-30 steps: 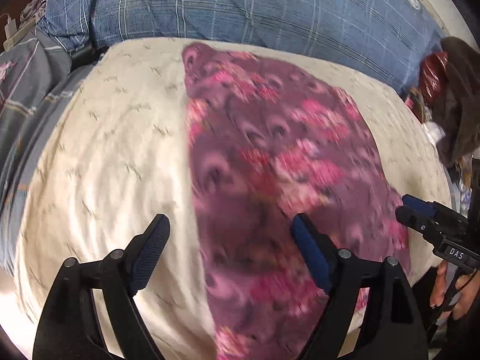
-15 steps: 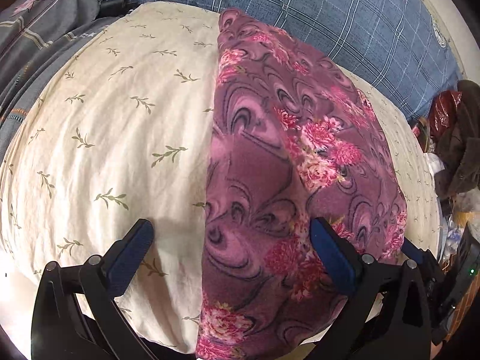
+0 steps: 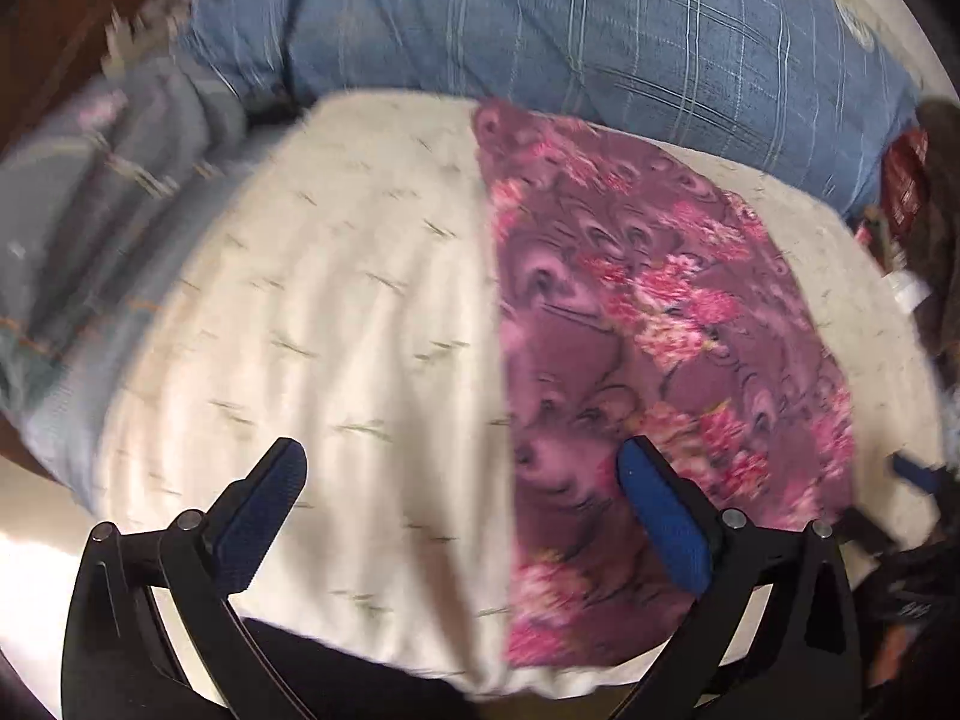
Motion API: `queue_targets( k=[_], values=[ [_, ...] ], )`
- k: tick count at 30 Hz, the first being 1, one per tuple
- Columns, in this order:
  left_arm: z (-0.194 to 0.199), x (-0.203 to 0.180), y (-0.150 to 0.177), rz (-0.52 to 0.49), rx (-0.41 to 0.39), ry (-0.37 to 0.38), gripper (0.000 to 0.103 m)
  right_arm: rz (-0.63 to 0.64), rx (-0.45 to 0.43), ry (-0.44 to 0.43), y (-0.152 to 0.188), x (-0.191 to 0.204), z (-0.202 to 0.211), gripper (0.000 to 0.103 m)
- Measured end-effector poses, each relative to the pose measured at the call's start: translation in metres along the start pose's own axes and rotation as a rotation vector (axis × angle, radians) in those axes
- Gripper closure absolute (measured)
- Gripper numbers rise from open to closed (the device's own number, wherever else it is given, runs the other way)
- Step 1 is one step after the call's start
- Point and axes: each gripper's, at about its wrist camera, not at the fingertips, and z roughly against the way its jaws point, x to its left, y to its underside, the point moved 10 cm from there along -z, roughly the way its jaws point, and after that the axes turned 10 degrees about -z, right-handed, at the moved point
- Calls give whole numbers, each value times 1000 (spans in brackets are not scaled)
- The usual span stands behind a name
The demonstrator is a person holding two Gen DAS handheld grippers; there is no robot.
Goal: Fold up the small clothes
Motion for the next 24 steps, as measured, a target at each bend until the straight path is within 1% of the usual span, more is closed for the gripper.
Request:
queue_targets(
  k=[1,4,6,8,9,11,13,16,17,20,24],
  values=[
    [7,6,3,-16,-13,-47,0,0,-14,2,2,-4,7,0],
    [18,14,15,-54,-12,-127,0,-25,-27,-19,8,-9,21,0],
    [28,8,26,-134,-23,-164,0,-43,-21,-36,14,-8,27,0],
    [37,-5,35,-244,-31,-175,0,-35,-24,-36,17,-6,31,0],
    [42,-12,41,-289,-31,-172,0,-25,-26,-30,17,-5,32,0],
    [48,-21,50,-327,-19,-151,0,-4,-32,-5,18,-3,34,0],
    [52,-27,57,-317,-11,-94,0,-3,-38,14,19,-3,36,0],
    [57,-31,58,-282,-21,-87,0,-36,-33,19,19,-5,38,0],
    [59,-34,57,-275,-22,-74,0,-48,-27,17,19,-8,39,0],
    [60,-44,55,-288,-25,-44,0,-56,-33,27,20,-12,43,0],
    [62,-59,57,-306,-26,-26,0,-72,-52,42,22,-18,51,0]
  ],
)
